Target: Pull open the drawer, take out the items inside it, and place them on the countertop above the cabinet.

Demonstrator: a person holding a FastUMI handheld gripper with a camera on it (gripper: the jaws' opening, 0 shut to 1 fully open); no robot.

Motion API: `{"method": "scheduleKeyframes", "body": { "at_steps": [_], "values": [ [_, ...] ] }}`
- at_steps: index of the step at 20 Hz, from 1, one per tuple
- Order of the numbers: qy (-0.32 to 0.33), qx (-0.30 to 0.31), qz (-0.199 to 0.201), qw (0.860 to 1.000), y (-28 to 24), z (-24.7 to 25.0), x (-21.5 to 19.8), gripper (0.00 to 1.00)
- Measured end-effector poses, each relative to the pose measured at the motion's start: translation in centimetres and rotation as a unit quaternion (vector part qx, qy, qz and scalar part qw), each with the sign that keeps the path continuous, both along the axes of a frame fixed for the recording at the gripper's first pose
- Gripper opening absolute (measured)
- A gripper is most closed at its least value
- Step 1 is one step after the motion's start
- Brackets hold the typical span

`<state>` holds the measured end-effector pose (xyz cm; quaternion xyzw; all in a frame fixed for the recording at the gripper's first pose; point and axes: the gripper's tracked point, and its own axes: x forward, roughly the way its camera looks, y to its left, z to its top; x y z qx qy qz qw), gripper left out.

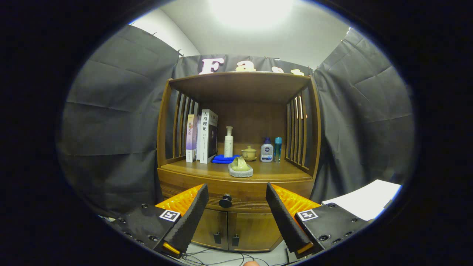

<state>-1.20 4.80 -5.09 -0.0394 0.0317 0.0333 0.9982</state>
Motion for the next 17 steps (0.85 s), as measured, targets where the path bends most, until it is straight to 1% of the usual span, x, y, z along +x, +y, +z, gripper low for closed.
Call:
{"method": "scheduleKeyframes", "body": {
  "at_steps": [6, 17],
  "values": [
    [-0.01, 0.002, -0.008, 1.0, -1.3, 0.7, -1.2, 0.99],
    [-0.015, 0.004, -0.004, 1.0, -1.2, 1.0, -1.2, 0.99]
  ]
}}
